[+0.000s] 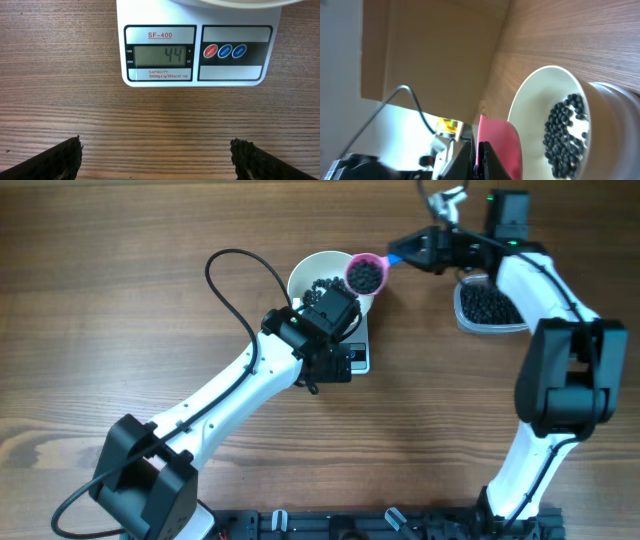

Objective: Scoop item into bowl and weigh 150g on scale
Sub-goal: 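Carry the scoop over the bowl and pour the beans in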

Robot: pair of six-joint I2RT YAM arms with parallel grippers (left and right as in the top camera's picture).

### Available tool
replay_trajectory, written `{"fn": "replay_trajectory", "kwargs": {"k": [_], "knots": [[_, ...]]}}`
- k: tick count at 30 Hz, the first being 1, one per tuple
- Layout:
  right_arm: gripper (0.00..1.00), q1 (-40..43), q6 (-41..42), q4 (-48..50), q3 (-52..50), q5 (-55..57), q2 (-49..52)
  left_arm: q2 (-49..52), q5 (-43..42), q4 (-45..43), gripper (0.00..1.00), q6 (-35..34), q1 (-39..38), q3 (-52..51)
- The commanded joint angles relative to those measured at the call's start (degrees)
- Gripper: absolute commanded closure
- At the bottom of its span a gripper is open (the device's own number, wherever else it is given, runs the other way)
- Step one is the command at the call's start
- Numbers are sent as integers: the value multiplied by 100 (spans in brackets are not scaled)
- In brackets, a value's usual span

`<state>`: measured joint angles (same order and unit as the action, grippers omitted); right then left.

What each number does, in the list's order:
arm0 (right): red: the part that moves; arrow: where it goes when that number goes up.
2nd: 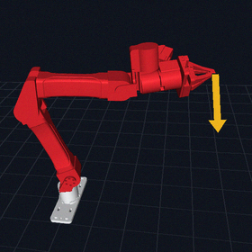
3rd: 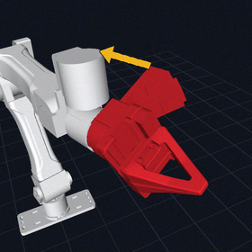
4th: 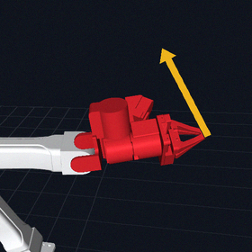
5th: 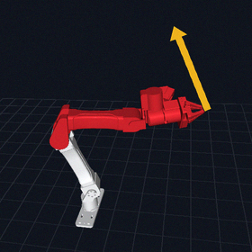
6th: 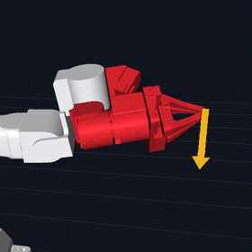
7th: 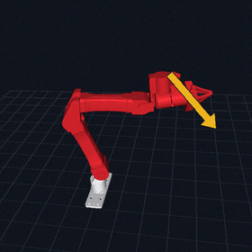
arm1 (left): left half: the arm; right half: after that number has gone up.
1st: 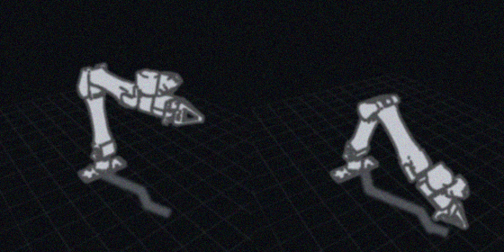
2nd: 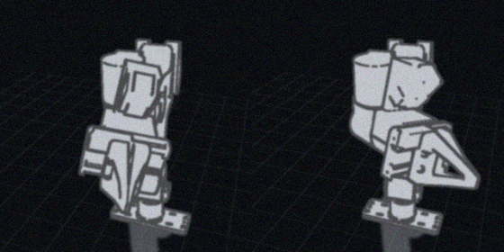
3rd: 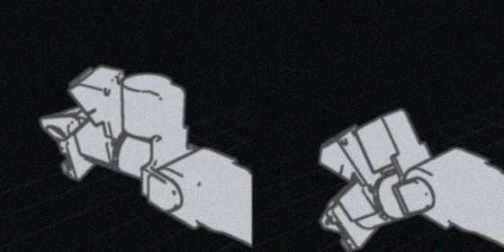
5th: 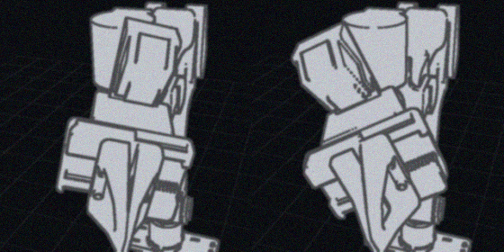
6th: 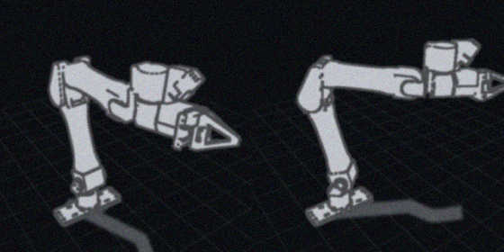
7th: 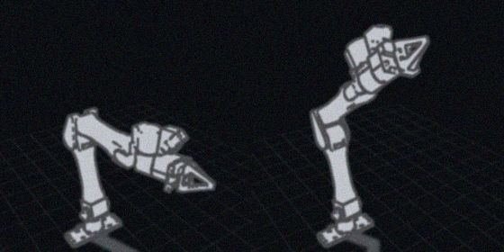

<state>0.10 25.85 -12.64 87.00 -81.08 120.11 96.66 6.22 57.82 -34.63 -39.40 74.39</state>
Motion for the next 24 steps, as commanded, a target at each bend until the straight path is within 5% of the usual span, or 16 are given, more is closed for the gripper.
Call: {"fn": "replay_trajectory", "kwargs": {"k": [1, 5, 14, 21, 24], "knots": [[96, -348, 107, 376, 31, 706, 85, 44, 118, 2, 0, -57, -24, -35], [96, -654, -774, 535, 31, 1718, 85, 44, 116, 4, 0, -57, -24, -35], [96, -743, -2166, 557, 31, 1416, -555, 44, 116, 4, 0, -57, -24, -35], [96, -868, -5139, -750, 31, 1547, -1143, 44, 118, 4, 0, -57, -24, -35], [96, -975, -5766, -754, 31, 1547, -1145, 44, 116, 2, 0, -57, -24, -35]]}}
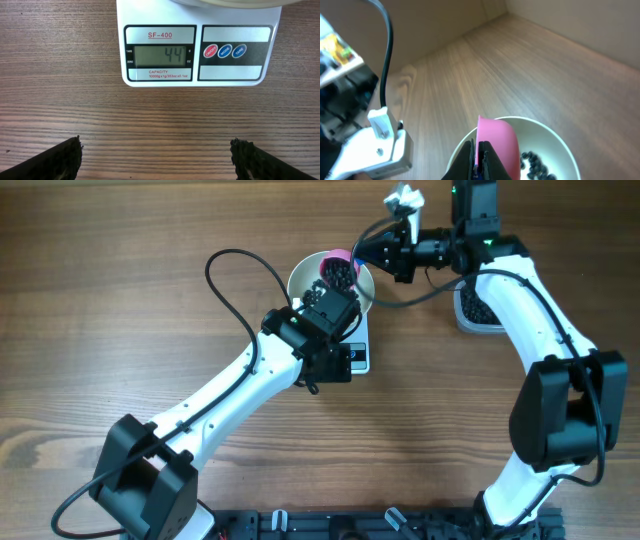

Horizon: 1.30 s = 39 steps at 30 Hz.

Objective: Scoop item into bowl and weigh 150g on scale
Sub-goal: 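Carry the scoop over the bowl and pour the beans in, then move the empty scoop back into the bean tub with the right gripper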

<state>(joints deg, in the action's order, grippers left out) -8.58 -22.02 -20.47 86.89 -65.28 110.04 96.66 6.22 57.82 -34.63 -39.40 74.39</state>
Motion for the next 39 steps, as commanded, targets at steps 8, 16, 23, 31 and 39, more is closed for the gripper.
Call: {"fn": "replay_trajectory", "kwargs": {"k": [8, 16, 23, 31, 39], "knots": [[96, -122, -2039, 175, 42, -79, -321, 44, 116, 4, 0, -57, -24, -35], [96, -116, -3357, 175, 42, -750, -369, 44, 116, 2, 0, -57, -24, -35], [96, -116, -4140, 55, 42, -750, -367, 44, 116, 2, 0, -57, -24, -35], [96, -111, -702, -328, 42, -146, -365, 44, 116, 2, 0, -57, -24, -35], [96, 216, 1338, -358, 42, 1141, -367, 44, 116, 2, 0, -57, -24, -35]]}}
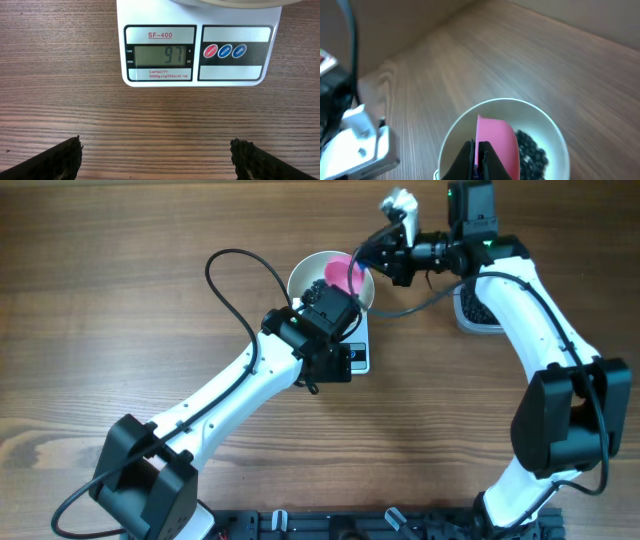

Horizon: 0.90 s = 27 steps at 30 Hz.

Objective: Scoop item into bowl and weigh 150g on scale
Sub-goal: 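Move the empty scoop back into the bean tub with the right gripper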

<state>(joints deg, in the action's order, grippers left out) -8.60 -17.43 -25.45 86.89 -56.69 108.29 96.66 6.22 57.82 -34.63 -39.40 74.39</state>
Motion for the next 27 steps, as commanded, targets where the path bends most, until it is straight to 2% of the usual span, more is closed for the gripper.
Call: {"fn": "replay_trajectory", "kwargs": {"k": [1, 5, 9, 12, 14, 16, 20, 23, 27], "knots": [[96, 358, 1272, 251, 42, 284, -190, 44, 116, 2, 0, -57, -24, -35], [96, 822, 2243, 334, 42, 282, -190, 44, 116, 2, 0, -57, -24, -35], [96, 1357, 2559, 260, 42, 258, -192, 44, 116, 4, 0, -57, -24, -35], [96, 1899, 3320, 264, 42, 103, -192, 44, 116, 2, 0, -57, -24, -35], [96, 2363, 3530, 105, 42, -262, -192, 44, 116, 2, 0, -57, -24, -35], [96, 2817, 3285, -70, 42, -382, -192, 44, 116, 2, 0, -57, -24, -35], [96, 3609, 2114, -839, 42, -378, -192, 44, 116, 2, 0, -57, -24, -35], [96, 4041, 1663, -1272, 42, -315, -192, 44, 116, 2, 0, -57, -26, -35], [96, 4183, 822, -1928, 39, 734, -190, 44, 116, 2, 0, -57, -24, -35]]}}
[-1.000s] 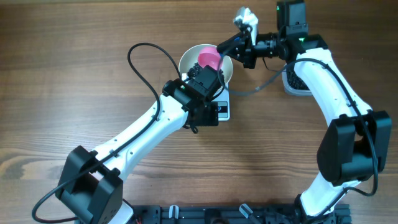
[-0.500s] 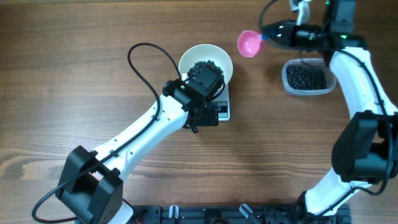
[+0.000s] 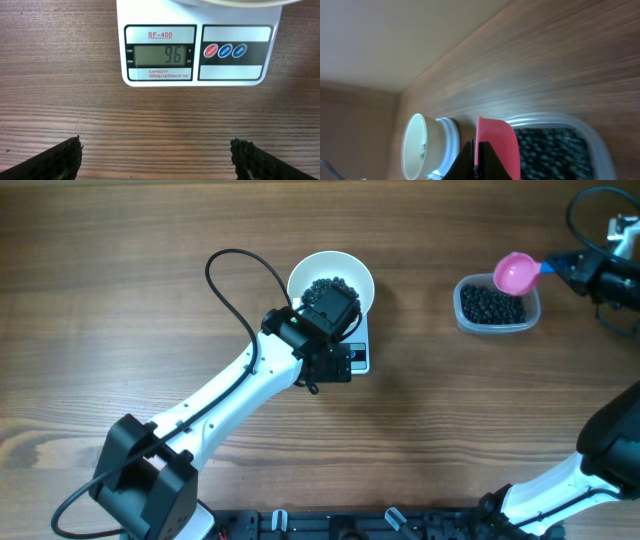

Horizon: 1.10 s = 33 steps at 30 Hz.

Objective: Scoop item into bowl and weigh 150g on scale
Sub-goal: 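Move the empty scoop back into the bean tub with the right gripper, then push the pink scoop through the beans to fill it, right gripper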

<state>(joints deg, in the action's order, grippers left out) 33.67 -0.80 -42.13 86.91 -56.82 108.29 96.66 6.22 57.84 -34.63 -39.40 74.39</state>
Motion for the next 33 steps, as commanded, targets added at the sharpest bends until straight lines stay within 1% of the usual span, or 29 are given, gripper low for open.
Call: {"fn": "replay_trajectory", "kwargs": {"k": [1, 4, 7, 9, 10, 12, 18, 21, 28, 31, 33], "knots": [[96, -94, -846, -334, 15, 1220, -190, 44, 116, 2, 0, -57, -26, -35], [96, -289, -850, -201, -164, 1768, -190, 44, 118, 0, 0, -57, -24, -35], [96, -511, -1005, 162, -404, 1853, -190, 44, 116, 0, 0, -57, -52, -35], [96, -632, -1119, 227, -494, 2057, -190, 44, 116, 0, 0, -57, -52, -35], [96, -702, -1119, 70, -487, 2339, -192, 44, 116, 0, 0, -57, -46, -35], [96, -737, -1121, -271, -479, 2555, -214, 44, 116, 0, 0, -57, -52, -35], [96, -737, -1123, -807, -474, 2664, -310, 44, 116, 0, 0, -57, -55, -35], [96, -737, -1119, -933, -474, 3101, -439, 44, 116, 0, 0, -57, -90, -35], [96, -765, -1104, -1172, -474, 3136, -610, 44, 116, 0, 0, -57, -90, -35], [96, -922, -1104, -1272, -476, 3176, -610, 44, 116, 0, 0, -57, -98, -35], [96, -1104, -1054, -1314, -476, 3709, -610, 44, 116, 0, 0, -57, -94, -35]]}}
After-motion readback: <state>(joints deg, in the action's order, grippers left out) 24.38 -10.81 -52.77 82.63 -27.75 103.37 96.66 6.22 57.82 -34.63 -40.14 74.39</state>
